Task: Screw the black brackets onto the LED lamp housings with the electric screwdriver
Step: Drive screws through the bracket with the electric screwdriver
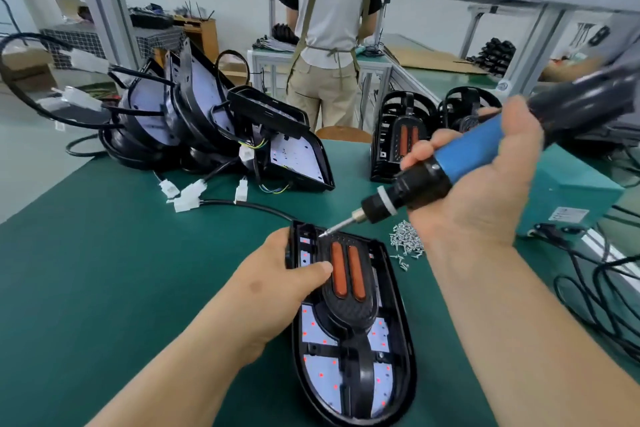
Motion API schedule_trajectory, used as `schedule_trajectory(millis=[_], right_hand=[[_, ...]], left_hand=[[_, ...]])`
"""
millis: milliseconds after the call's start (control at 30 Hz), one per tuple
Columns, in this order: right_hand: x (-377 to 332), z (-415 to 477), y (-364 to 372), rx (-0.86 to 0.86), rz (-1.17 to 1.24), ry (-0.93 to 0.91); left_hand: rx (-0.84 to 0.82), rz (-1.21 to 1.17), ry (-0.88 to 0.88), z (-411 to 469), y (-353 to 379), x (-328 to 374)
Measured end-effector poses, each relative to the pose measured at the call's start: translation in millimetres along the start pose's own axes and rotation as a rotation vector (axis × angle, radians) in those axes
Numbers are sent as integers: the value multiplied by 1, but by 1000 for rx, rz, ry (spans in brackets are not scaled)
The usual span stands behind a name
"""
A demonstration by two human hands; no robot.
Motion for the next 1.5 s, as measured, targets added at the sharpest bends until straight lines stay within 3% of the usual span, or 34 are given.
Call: schedule_trajectory(millis=[367,900,1500], right_hand=[[20,0,18,-51,-181,-107],[21,0,34,-202,-262,-109],[20,-11,31,-159,-278,-205]], left_hand=[[-19,-10,14,0,2,1],[-24,34,35,1,2,0],[-2,27,57,4,5,3]])
Point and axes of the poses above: each hand's wrist, its own z-axis towards the middle knuckle, its own y-axis out of the palm, x = y × z, the point moved 4 cm from there along z, towards the middle knuckle, and after that the axes turned 10 degrees about -z, right-handed, at the moved point
